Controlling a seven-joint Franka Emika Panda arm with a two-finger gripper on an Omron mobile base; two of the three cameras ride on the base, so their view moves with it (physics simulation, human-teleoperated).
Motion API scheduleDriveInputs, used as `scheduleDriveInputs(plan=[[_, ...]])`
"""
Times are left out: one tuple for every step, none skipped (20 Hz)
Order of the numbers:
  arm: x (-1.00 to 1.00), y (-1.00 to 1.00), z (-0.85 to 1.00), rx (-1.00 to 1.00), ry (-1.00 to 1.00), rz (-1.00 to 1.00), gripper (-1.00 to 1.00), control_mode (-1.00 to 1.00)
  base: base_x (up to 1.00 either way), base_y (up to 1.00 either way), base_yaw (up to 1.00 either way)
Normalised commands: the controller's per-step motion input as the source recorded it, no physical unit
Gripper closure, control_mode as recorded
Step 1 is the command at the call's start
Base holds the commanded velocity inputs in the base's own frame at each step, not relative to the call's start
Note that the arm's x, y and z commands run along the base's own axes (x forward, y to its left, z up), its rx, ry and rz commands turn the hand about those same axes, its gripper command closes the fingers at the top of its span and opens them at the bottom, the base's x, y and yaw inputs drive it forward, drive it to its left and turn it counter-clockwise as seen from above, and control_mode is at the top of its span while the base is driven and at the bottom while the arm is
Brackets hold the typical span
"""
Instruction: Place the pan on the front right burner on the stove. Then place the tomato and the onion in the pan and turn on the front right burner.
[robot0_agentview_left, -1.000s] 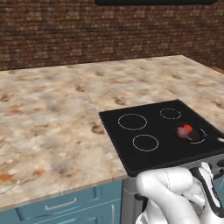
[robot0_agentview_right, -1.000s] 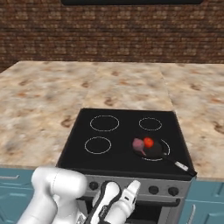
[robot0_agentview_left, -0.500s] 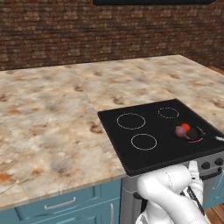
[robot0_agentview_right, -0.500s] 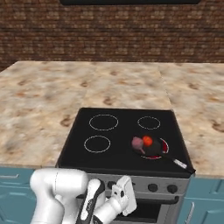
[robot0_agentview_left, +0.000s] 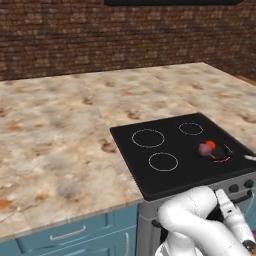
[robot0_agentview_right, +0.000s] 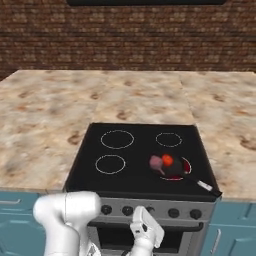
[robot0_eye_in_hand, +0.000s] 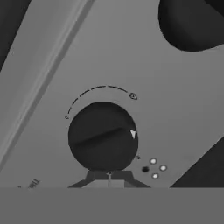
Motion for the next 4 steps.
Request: scheduleDriveInputs(plan=[[-0.01, 0.0, 0.0, -0.43, -0.25, 0.84, 1.0, -1.0, 0.0, 0.0, 0.0], [-0.04, 0.0, 0.0, -0.44, -0.23, 0.83, 1.0, -1.0, 0.0, 0.0, 0.0], [-0.1, 0.01, 0.0, -0.45, -0.21, 0.81, 1.0, -1.0, 0.0, 0.0, 0.0], [-0.13, 0.03, 0.0, -0.45, -0.2, 0.8, 1.0, -1.0, 0.0, 0.0, 0.0]])
